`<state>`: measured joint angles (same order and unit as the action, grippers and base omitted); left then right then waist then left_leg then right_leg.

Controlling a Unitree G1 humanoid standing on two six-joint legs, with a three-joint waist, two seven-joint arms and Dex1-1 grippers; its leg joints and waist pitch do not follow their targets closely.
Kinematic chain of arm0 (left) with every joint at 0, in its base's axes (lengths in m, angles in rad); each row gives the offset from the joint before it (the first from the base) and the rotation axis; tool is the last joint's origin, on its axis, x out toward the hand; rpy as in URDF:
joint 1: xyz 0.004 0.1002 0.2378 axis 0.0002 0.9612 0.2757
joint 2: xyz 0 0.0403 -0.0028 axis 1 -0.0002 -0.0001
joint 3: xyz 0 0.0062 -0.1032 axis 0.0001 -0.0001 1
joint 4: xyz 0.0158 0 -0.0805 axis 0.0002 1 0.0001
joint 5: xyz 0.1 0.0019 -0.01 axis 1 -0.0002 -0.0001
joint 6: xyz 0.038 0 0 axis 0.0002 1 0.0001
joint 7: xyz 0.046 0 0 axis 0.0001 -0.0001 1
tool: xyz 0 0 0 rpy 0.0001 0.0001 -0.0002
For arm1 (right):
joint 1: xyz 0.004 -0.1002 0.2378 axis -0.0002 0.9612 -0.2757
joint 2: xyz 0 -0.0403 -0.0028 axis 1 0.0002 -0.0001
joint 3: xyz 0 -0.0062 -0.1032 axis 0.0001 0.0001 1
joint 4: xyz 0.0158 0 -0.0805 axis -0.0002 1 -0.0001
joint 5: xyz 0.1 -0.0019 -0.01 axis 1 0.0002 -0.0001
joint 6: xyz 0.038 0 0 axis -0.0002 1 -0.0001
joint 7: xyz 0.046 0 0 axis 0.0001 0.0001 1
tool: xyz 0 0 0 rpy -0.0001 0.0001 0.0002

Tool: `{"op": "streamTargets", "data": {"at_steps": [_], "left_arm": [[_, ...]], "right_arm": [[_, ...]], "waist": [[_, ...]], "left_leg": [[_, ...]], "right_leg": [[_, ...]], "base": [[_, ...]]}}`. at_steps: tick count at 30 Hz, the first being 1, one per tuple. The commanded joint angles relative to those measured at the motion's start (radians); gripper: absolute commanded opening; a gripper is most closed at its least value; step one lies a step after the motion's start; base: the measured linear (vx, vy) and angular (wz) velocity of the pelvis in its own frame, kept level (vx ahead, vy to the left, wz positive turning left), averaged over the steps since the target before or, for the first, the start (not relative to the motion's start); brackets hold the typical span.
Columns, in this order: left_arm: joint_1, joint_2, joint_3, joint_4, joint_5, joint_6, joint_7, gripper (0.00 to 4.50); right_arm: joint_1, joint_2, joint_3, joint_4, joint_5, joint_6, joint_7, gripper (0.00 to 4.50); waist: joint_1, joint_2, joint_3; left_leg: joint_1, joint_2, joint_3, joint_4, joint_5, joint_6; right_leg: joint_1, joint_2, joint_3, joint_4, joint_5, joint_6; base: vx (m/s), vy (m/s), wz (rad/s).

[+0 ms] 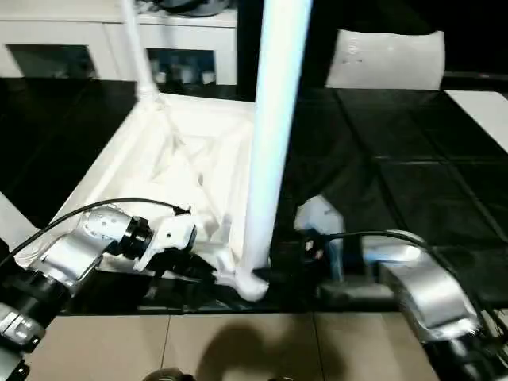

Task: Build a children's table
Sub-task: Rotate leg to tighten

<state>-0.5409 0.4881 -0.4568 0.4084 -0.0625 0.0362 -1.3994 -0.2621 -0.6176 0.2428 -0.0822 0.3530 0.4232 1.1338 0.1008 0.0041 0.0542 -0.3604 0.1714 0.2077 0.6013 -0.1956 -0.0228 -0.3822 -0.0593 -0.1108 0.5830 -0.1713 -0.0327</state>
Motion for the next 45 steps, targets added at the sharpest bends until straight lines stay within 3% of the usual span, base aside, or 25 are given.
{"op": "streamTargets", "data": {"at_steps": [1,9,14,19,20,21,24,25,27,28,29,30,32,33,35,36,38,40,41,43,45], "left_arm": [[0.003,0.000,-0.023,-0.028,0.009,-0.002,-0.022,0.00],[0.006,-0.002,-0.016,-0.035,0.017,0.019,-0.013,0.00],[0.011,0.000,-0.014,-0.040,0.014,0.025,-0.016,0.00],[0.015,0.004,0.001,-0.045,0.006,0.054,-0.008,0.00],[0.018,0.002,0.008,-0.045,0.007,0.067,0.010,0.00],[0.020,-0.008,0.021,-0.040,0.018,0.106,0.060,0.00],[0.019,-0.025,0.039,-0.033,0.024,0.149,0.118,0.00],[0.019,-0.055,0.069,-0.035,0.010,0.189,0.177,0.00],[0.018,-0.106,0.112,-0.049,-0.013,0.268,0.267,0.00],[0.015,-0.139,0.134,-0.052,-0.019,0.303,0.324,0.00],[0.011,-0.169,0.153,-0.053,-0.021,0.332,0.378,0.00],[0.010,-0.183,0.161,-0.053,-0.023,0.346,0.398,0.00],[0.010,-0.196,0.165,-0.055,-0.018,0.358,0.423,0.00],[0.001,-0.255,0.189,-0.037,0.006,0.400,0.542,0.00],[-0.005,-0.284,0.200,-0.026,0.017,0.415,0.598,0.00],[-0.014,-0.313,0.214,-0.012,0.028,0.422,0.658,0.00],[-0.029,-0.357,0.226,0.000,0.050,0.436,0.735,0.00],[-0.047,-0.394,0.219,0.014,0.070,0.435,0.784,0.00],[-0.047,-0.394,0.219,0.014,0.070,0.435,0.784,0.00],[-0.052,-0.386,0.198,0.017,0.081,0.423,0.765,0.00],[-0.047,-0.360,0.179,0.010,0.088,0.411,0.730,0.00]], "right_arm": [[-0.022,0.003,0.014,0.022,-0.010,-0.015,0.024,3.50],[-0.069,0.020,0.036,0.075,0.011,-0.008,0.091,2.85],[-0.071,0.022,0.037,0.080,0.021,0.005,0.106,2.40],[-0.058,0.025,0.038,0.063,0.056,0.047,0.123,2.06],[-0.051,0.030,0.038,0.057,0.059,0.053,0.120,2.04],[-0.038,0.045,0.034,0.046,0.063,0.066,0.096,2.02],[-0.028,0.071,0.027,0.040,0.057,0.077,0.045,2.01],[-0.024,0.107,0.027,0.049,0.029,0.074,-0.026,2.01],[-0.029,0.183,0.015,0.076,-0.009,0.083,-0.163,2.00],[-0.039,0.241,-0.003,0.099,-0.018,0.100,-0.253,2.00],[-0.052,0.299,-0.024,0.122,-0.020,0.120,-0.338,1.99],[-0.056,0.323,-0.030,0.130,-0.018,0.127,-0.365,1.99],[-0.057,0.346,-0.035,0.133,-0.018,0.134,-0.385,1.98],[-0.082,0.447,-0.055,0.170,-0.030,0.160,-0.508,1.98],[-0.097,0.492,-0.063,0.192,-0.039,0.166,-0.564,1.98],[-0.115,0.535,-0.077,0.222,-0.053,0.162,-0.628,1.98],[-0.151,0.607,-0.114,0.286,-0.087,0.165,-0.743,1.98],[-0.192,0.652,-0.117,0.351,-0.126,0.127,-0.816,1.98],[-0.192,0.652,-0.117,0.351,-0.126,0.127,-0.816,1.98],[-0.198,0.667,-0.132,0.352,-0.134,0.094,-0.831,2.68],[-0.188,0.654,-0.140,0.336,-0.147,0.069,-0.828,2.70]], "waist": [[-0.001,-0.010,-0.064],[0.002,-0.011,-0.066],[0.002,-0.010,-0.066],[0.002,-0.011,-0.067],[0.004,-0.002,-0.067],[0.001,-0.006,-0.067],[0.000,-0.007,-0.060],[-0.001,-0.006,-0.058],[-0.013,-0.008,-0.048],[-0.013,-0.008,-0.048],[-0.036,-0.010,-0.047],[-0.054,-0.007,-0.050],[-0.072,-0.002,-0.053],[-0.076,0.000,-0.053],[-0.085,-0.006,-0.053],[-0.089,-0.007,-0.051],[-0.089,0.000,-0.051],[-0.102,-0.002,-0.054],[-0.101,-0.001,-0.056],[-0.097,-0.001,-0.059],[-0.090,0.000,-0.065]], "left_leg": [[0.017,0.080,-0.042,-0.068,-0.165,0.037],[0.017,0.082,-0.043,-0.068,-0.155,0.039],[0.018,0.080,-0.043,-0.068,-0.162,0.035],[0.016,0.081,-0.043,-0.068,-0.150,0.038],[0.017,0.081,-0.044,-0.068,-0.151,0.036],[0.017,0.082,-0.043,-0.068,-0.157,0.032],[0.021,0.077,-0.045,-0.069,-0.194,0.022],[0.022,0.076,-0.045,-0.069,-0.207,0.019],[0.034,0.068,-0.048,-0.068,-0.275,-0.007],[0.034,0.068,-0.048,-0.068,-0.275,-0.007],[0.029,0.065,-0.059,-0.066,-0.307,-0.029],[0.018,0.069,-0.071,-0.070,-0.339,-0.036],[0.021,0.074,-0.076,-0.074,-0.365,-0.031],[0.026,0.074,-0.073,-0.073,-0.369,-0.031],[0.029,0.068,-0.071,-0.068,-0.373,-0.033],[0.030,0.059,-0.067,-0.063,-0.348,-0.017],[0.030,0.059,-0.067,-0.062,-0.338,-0.011],[0.028,0.065,-0.070,-0.068,-0.348,-0.021],[0.029,0.065,-0.070,-0.068,-0.343,-0.017],[0.020,0.066,-0.066,-0.071,-0.302,-0.005],[0.012,0.066,-0.061,-0.072,-0.233,0.014]], "right_leg": [[0.040,-0.117,0.074,-0.071,-0.331,-0.146],[0.041,-0.115,0.074,-0.067,-0.313,-0.146],[0.042,-0.117,0.073,-0.071,-0.340,-0.141],[0.042,-0.115,0.073,-0.067,-0.311,-0.149],[0.042,-0.115,0.073,-0.065,-0.309,-0.151],[0.042,-0.114,0.074,-0.066,-0.306,-0.153],[0.038,-0.116,0.071,-0.081,-0.397,-0.134],[0.038,-0.118,0.070,-0.085,-0.429,-0.126],[0.028,-0.117,0.058,-0.109,-0.580,-0.087],[0.028,-0.117,0.058,-0.109,-0.580,-0.087],[0.035,-0.120,0.043,-0.116,-0.647,-0.056],[0.046,-0.118,0.029,-0.116,-0.648,-0.032],[0.046,-0.121,0.030,-0.120,-0.594,-0.026],[0.037,-0.121,0.037,-0.117,-0.565,-0.047],[0.033,-0.122,0.034,-0.120,-0.569,-0.067],[0.032,-0.123,0.035,-0.126,-0.592,-0.063],[0.032,-0.122,0.035,-0.129,-0.598,-0.055],[0.031,-0.117,0.034,-0.122,-0.557,-0.063],[0.033,-0.118,0.039,-0.119,-0.532,-0.066],[0.037,-0.119,0.050,-0.110,-0.470,-0.081],[0.043,-0.118,0.059,-0.094,-0.366,-0.111]], "base": [[0.000,0.000,0.00],[0.000,0.000,0.00],[0.000,0.000,0.00],[0.000,0.000,0.00],[0.000,0.000,0.00],[0.000,0.000,0.00],[0.000,0.000,0.00],[0.000,0.000,0.00],[0.000,0.000,0.00],[0.000,0.000,0.00],[0.000,0.000,0.00],[0.000,0.000,0.00],[-0.020,0.018,-0.10],[0.000,0.000,0.00],[0.000,0.000,0.00],[0.000,0.000,0.00],[0.000,0.000,0.00],[0.000,0.000,0.00],[0.000,0.000,0.00],[0.000,0.000,0.00],[0.000,0.000,0.00]]}}
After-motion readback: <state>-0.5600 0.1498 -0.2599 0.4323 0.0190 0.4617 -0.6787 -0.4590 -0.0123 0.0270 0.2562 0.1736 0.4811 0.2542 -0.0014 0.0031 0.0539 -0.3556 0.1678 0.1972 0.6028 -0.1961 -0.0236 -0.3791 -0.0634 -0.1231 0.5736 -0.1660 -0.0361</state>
